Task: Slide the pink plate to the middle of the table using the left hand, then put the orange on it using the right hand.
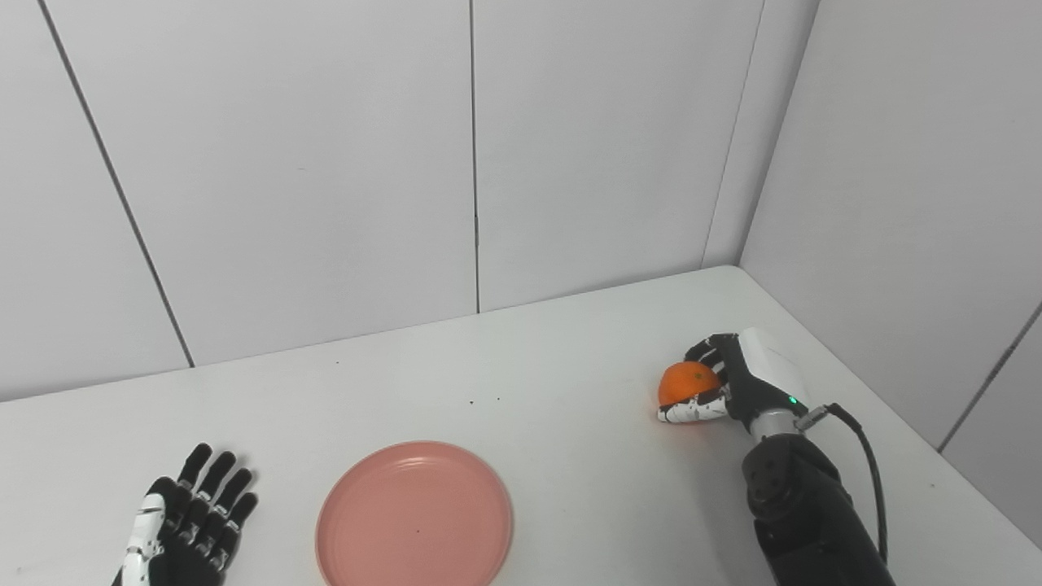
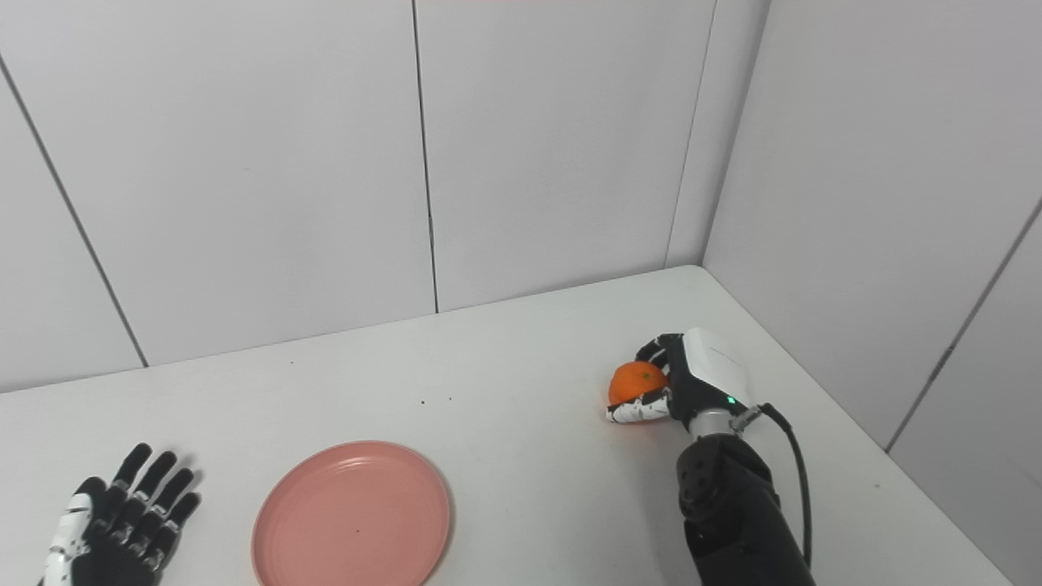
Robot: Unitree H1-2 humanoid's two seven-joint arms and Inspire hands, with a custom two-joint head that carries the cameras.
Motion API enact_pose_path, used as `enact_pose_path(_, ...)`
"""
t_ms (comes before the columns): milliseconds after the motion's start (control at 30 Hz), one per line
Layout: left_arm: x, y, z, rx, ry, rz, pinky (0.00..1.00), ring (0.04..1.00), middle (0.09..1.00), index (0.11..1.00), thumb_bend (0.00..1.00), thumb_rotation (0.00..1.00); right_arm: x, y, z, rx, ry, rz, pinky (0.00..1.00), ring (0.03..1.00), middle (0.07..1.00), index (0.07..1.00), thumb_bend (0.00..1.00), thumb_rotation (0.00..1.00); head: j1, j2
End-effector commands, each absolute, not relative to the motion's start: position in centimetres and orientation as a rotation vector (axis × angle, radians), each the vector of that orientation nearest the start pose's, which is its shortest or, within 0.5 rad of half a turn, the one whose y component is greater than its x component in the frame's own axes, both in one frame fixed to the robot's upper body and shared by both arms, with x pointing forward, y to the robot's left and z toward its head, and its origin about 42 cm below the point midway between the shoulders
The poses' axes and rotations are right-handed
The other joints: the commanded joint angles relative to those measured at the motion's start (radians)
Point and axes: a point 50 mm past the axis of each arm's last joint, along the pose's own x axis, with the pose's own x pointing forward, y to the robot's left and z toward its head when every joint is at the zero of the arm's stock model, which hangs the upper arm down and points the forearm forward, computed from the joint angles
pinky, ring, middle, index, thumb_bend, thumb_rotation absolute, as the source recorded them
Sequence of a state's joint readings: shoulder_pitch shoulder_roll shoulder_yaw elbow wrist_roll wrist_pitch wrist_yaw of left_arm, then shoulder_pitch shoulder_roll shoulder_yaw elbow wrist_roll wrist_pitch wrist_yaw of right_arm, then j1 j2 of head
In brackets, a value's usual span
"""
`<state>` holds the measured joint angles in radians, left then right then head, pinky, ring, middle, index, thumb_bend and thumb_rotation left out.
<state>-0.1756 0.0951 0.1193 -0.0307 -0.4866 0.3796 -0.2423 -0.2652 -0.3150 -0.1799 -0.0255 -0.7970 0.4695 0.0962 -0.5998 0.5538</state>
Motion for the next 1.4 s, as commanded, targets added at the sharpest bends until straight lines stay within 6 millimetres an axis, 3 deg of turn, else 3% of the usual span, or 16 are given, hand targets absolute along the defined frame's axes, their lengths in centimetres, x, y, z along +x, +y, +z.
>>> enact_pose_path(0,33.0,24.2,12.9,-0.411,0.174,-0.262,1.0,0.979,0.987,0.982,0.3,1.0,36.0,-36.9,21.1,-1.0,0.179,-0.45,0.42,0.494,0.554,0.537,0.76,0.15,0.001,0.001)
enact_pose_path(33,33.0,24.2,12.9,-0.412,0.174,-0.262,1.0,0.976,0.984,0.98,0.3,1.0,36.0,-36.9,21.1,-1.0,0.181,-0.448,0.41,0.482,0.546,0.507,0.62,0.15,0.001,0.001)
enact_pose_path(133,33.0,24.2,12.9,-0.413,0.172,-0.27,1.0,0.978,0.987,0.984,0.3,1.0,35.9,-36.9,21.1,-1.0,0.179,-0.449,0.38,0.46,0.527,0.488,0.53,0.14,0.002,0.002)
enact_pose_path(333,33.0,24.0,12.9,-0.419,0.176,-0.262,1.0,0.974,0.985,0.981,0.3,1.0,35.7,-37.0,21.6,-1.002,0.157,-0.469,0.34,0.426,0.5,0.485,0.52,0.14,0.018,0.006)
enact_pose_path(700,32.8,23.2,13.1,-0.432,0.177,-0.261,1.0,0.961,0.97,0.966,0.3,1.0,34.3,-35.6,25.1,-0.99,0.015,-0.487,0.33,0.404,0.47,0.485,0.52,0.14,0.077,0.025)
enact_pose_path(1067,32.5,21.9,13.1,-0.426,0.167,-0.265,0.95,0.931,0.946,0.939,0.33,1.0,33.2,-32.5,28.8,-0.994,-0.14,-0.443,0.34,0.423,0.471,0.485,0.52,0.14,0.166,0.077)
enact_pose_path(1367,32.3,20.4,13.4,-0.409,0.168,-0.26,0.95,0.929,0.94,0.934,0.36,1.0,32.9,-29.8,30.3,-1.016,-0.214,-0.373,0.37,0.456,0.509,0.486,0.52,0.14,0.24,0.095)
